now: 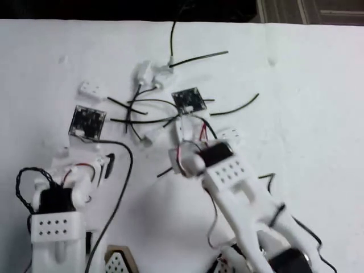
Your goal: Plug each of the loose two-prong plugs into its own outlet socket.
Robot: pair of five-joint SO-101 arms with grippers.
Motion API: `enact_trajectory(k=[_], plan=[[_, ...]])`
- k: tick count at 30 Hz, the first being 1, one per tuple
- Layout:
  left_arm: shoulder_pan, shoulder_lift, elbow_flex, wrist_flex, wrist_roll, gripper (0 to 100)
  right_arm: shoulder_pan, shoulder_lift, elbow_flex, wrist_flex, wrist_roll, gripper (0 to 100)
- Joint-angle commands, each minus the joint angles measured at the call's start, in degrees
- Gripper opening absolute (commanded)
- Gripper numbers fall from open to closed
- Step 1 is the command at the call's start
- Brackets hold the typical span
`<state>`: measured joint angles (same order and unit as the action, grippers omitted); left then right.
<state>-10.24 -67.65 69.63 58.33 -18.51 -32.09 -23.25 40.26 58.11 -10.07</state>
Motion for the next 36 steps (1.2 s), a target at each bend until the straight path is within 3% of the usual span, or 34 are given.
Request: enact_trajectory(k=[1,12,21,36], plan=[[-0.66,-4.97,5.01,-4.92,0.53,23,-0.57,7.08,-7.82,0.13,-3.16,13.8],[-0.66,-11.12,12.04,-7.21,0.35,23,-4.35,31.25,-29.71,0.40,-10.37,13.8],[-0.66,-11.12,12.04,-6.86,0.26,23,-4.79,47.43,-44.40,0.40,-12.04,13.8],[-0.75,-11.21,12.92,-7.12,0.18,23,-5.76,58.77,-55.03,0.48,-12.04,13.8]])
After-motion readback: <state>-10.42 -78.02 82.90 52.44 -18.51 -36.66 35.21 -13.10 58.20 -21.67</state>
